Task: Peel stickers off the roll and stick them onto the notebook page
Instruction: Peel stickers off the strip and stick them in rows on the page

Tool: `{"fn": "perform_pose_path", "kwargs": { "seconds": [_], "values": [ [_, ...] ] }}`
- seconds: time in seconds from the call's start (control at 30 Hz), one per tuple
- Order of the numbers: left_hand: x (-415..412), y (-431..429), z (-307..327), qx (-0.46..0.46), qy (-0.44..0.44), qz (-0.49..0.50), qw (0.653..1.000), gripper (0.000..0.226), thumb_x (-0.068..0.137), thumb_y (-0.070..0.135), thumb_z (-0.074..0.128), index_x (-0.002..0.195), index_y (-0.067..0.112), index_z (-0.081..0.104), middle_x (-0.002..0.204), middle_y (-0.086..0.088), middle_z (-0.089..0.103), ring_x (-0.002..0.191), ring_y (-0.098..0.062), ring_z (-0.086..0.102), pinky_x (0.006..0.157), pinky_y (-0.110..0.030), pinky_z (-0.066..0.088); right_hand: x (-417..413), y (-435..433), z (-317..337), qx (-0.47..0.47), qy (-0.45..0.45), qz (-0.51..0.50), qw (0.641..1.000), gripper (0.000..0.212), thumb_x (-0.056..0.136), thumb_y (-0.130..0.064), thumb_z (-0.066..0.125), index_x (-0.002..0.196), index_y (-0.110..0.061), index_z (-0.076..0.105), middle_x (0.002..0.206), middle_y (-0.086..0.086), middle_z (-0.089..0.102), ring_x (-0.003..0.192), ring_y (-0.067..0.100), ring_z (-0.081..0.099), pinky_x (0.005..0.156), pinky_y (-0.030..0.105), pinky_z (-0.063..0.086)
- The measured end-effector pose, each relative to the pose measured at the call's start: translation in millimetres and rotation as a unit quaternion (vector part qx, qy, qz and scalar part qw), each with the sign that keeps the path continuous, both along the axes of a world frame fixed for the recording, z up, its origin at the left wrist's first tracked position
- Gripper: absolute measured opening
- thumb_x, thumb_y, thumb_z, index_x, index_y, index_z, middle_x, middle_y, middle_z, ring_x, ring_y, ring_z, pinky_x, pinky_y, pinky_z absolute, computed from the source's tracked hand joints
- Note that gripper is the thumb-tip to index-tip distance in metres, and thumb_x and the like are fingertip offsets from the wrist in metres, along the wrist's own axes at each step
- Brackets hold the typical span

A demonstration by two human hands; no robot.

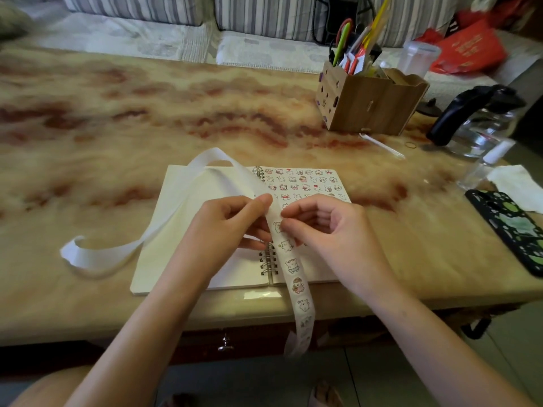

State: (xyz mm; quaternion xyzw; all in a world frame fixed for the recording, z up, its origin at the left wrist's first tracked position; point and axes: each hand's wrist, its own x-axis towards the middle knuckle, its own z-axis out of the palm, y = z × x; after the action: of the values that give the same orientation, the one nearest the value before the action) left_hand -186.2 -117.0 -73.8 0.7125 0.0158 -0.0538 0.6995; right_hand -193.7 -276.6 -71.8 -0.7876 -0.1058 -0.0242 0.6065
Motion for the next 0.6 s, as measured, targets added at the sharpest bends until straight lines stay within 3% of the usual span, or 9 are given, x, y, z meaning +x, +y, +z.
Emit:
{"fn": "perform_pose_path", "kwargs": {
  "seconds": [0.17, 0.6],
  "values": [
    [0.1, 1.1, -0.6, 0.003, 0.005, -0.026, 1.0, 0.017, 0.086, 0.015, 0.064, 0.078, 0.002, 0.07, 0.066, -0.007, 0.07, 0.061, -0.011, 0.066, 0.062, -0.022, 0.057, 0.6, -1.1, -0.5, -0.012, -0.013, 0.0, 1.0, 0.012, 0.079, -0.003, 0.073, 0.086, -0.013, 0.072, 0.08, 0.004, 0.072, 0.077, 0.02, 0.069, 0.075, 0.029, 0.057],
    [-0.9, 0.3, -2.3, 0.012, -0.006, -0.012, 1.0, 0.018, 0.084, 0.016, 0.066, 0.08, 0.0, 0.071, 0.071, -0.014, 0.071, 0.062, -0.013, 0.067, 0.062, -0.022, 0.057, -1.7, -1.2, 0.5, -0.1, -0.057, -0.02, 0.993, 0.008, 0.08, -0.013, 0.074, 0.082, -0.02, 0.07, 0.084, -0.008, 0.069, 0.078, 0.01, 0.063, 0.069, 0.027, 0.052]
  ]
}}
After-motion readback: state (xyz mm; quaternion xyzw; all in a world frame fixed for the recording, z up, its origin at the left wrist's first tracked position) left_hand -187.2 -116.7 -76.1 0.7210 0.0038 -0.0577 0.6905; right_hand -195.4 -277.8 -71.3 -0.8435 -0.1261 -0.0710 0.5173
